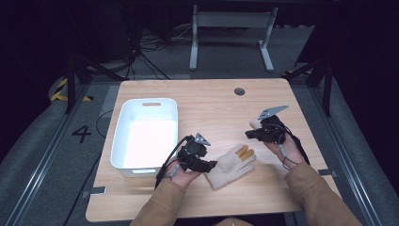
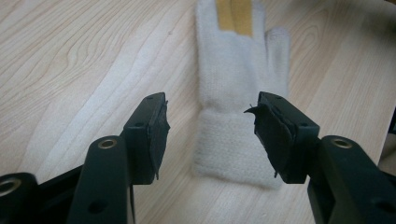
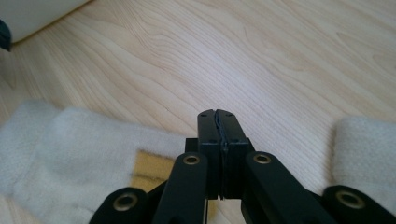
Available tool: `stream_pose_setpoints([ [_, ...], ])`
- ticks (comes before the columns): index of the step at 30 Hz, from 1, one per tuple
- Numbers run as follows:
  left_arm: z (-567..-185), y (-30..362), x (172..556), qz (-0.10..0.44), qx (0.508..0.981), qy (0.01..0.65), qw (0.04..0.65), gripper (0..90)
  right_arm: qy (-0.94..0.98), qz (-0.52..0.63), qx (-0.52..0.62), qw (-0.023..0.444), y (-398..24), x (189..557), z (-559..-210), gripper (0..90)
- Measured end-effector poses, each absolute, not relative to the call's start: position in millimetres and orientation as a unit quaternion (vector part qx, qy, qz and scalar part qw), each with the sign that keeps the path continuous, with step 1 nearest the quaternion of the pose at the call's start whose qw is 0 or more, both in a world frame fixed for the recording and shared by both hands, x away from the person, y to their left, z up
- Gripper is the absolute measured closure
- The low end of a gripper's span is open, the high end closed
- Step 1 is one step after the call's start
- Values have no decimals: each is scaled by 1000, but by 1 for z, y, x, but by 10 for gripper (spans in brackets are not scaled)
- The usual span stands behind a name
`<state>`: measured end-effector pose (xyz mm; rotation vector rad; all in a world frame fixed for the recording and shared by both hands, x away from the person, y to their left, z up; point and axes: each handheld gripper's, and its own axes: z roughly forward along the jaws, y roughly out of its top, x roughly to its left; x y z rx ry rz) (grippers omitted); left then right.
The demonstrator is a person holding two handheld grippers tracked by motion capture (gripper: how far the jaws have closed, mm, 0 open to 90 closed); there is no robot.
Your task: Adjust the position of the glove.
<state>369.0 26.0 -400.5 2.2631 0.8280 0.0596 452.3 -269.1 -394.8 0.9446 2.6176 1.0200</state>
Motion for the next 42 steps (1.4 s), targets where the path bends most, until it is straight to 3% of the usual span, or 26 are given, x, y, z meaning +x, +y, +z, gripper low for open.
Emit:
stream_pose_setpoints([
  [25, -399, 9, 360, -3, 908, 278, 312, 413, 905, 289, 302, 79, -226, 453, -430, 900],
  [42, -393, 11, 365, 4, 904, 280, 322, 408, 914, 253, 311, 58, -237, 447, -434, 900],
])
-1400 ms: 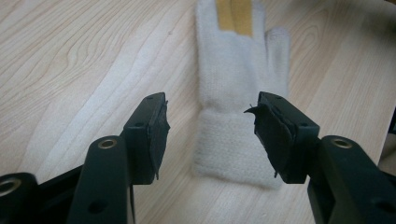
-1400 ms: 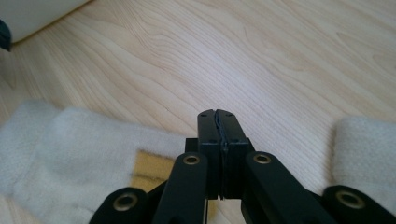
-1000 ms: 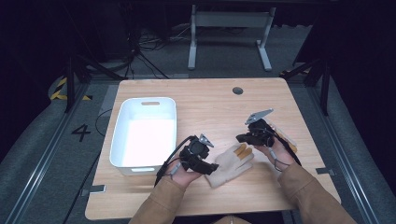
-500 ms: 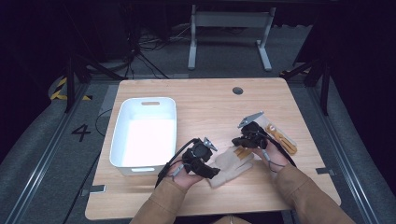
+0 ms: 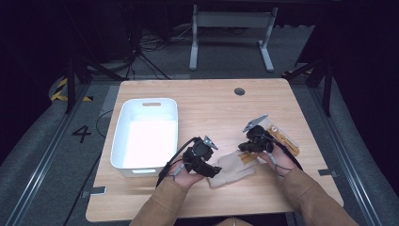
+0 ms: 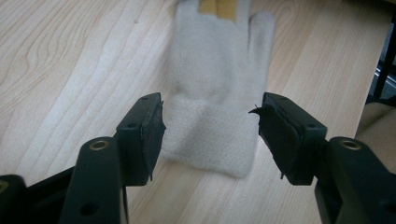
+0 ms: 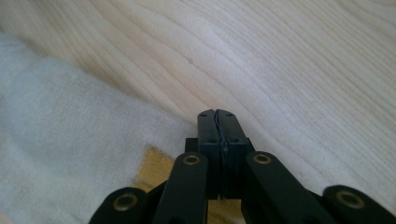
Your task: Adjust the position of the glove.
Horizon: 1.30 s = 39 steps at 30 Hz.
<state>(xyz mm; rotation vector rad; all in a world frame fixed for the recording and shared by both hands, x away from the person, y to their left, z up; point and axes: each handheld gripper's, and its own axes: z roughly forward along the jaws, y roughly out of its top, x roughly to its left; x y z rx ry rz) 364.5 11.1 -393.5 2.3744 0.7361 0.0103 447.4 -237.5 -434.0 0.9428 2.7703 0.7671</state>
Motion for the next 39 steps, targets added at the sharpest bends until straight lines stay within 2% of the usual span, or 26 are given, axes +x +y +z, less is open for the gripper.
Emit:
stream_pose_setpoints([
  [25, -383, 3, 376, 8, 898, 269, 348, 391, 924, 232, 305, 20, -252, 415, -430, 900],
  [31, -382, 2, 377, 9, 898, 267, 350, 391, 919, 248, 304, 33, -254, 410, -423, 900],
  [34, -380, 1, 378, 9, 897, 265, 354, 392, 913, 268, 304, 46, -260, 407, -417, 884],
  [35, -379, 1, 379, 11, 897, 263, 356, 392, 904, 295, 306, 44, -267, 407, -411, 801],
  [39, -378, 0, 379, 12, 896, 262, 359, 393, 885, 341, 313, 54, -280, 404, -401, 769],
])
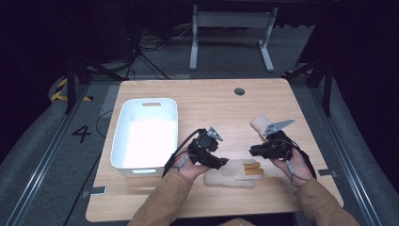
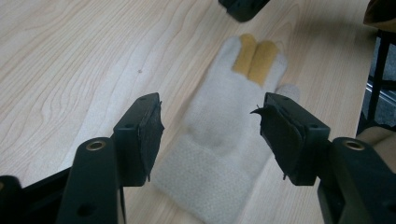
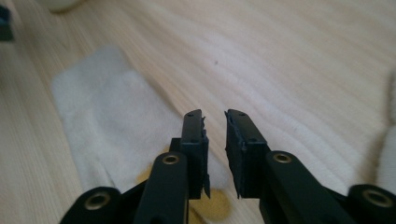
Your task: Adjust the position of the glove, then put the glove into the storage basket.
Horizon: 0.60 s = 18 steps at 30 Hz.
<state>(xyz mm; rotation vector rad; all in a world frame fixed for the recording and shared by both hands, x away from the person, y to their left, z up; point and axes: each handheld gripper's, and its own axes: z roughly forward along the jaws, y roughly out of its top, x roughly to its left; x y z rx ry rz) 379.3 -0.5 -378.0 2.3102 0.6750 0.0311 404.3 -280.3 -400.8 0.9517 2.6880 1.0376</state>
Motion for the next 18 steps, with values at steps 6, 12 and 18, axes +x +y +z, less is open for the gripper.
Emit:
stream_pose_setpoints([
  [6, -376, -3, 379, 12, 896, 257, 363, 393, 851, 407, 320, 89, -301, 399, -387, 579],
  [12, -377, -1, 378, 16, 895, 259, 362, 393, 826, 423, 350, 131, -317, 403, -383, 443],
  [18, -376, 5, 377, 17, 894, 264, 362, 392, 798, 427, 398, 151, -338, 413, -380, 456],
])
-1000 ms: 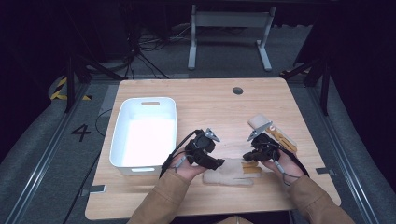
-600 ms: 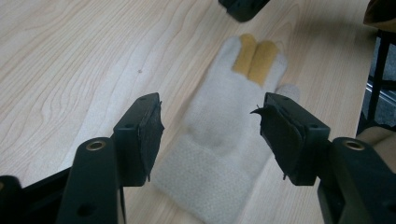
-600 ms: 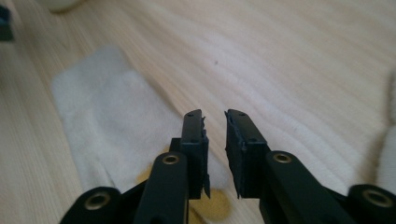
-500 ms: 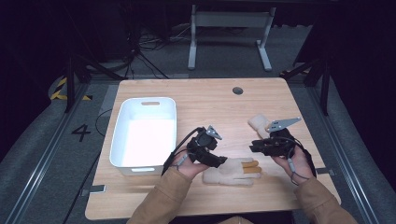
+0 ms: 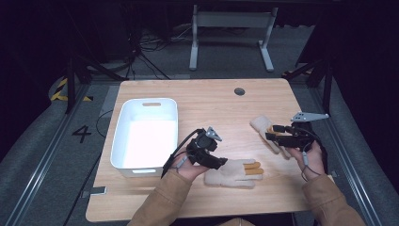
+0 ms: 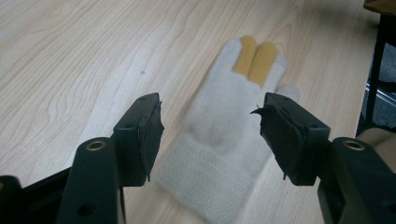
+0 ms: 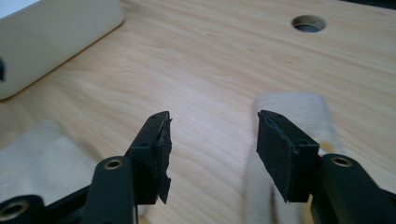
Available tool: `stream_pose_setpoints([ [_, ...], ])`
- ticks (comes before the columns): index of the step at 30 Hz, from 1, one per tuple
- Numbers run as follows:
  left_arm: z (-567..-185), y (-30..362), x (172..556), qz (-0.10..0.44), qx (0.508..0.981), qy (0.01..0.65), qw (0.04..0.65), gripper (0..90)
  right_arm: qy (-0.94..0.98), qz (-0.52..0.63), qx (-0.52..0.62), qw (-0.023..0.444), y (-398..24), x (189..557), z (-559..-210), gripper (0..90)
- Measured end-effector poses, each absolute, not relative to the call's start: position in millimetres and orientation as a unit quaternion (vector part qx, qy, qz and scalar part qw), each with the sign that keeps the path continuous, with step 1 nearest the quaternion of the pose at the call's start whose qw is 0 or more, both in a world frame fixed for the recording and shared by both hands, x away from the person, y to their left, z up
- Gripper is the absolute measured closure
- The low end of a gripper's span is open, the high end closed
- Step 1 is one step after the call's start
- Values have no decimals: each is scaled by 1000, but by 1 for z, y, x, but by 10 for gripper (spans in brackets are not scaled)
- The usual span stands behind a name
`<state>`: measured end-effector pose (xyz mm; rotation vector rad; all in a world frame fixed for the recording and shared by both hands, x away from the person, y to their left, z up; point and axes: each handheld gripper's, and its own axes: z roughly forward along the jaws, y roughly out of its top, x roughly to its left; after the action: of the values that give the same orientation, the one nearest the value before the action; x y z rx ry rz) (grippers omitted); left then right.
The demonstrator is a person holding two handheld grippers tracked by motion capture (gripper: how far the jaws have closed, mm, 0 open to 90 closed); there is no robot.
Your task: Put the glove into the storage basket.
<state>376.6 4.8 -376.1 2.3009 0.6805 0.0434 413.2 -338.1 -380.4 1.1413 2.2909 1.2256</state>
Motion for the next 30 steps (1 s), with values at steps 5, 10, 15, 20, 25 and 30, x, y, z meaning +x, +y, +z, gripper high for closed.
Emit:
stream_pose_setpoints([
  [5, -377, 8, 374, 20, 893, 269, 362, 392, 778, 436, 426, 152, -355, 424, -387, 502],
  [10, -377, 11, 372, 23, 892, 270, 362, 391, 770, 416, 449, 181, -368, 434, -395, 454],
  [15, -380, 14, 372, 23, 892, 274, 360, 391, 741, 434, 471, 201, -376, 436, -399, 340],
  [20, -381, 12, 371, 23, 892, 273, 359, 390, 721, 450, 487, 201, -379, 442, -411, 145],
  [25, -382, 10, 371, 20, 893, 271, 358, 389, 723, 450, 493, 176, -381, 447, -419, 119],
  [30, -383, 11, 371, 17, 892, 267, 364, 382, 736, 409, 506, 187, -376, 453, -428, 164],
])
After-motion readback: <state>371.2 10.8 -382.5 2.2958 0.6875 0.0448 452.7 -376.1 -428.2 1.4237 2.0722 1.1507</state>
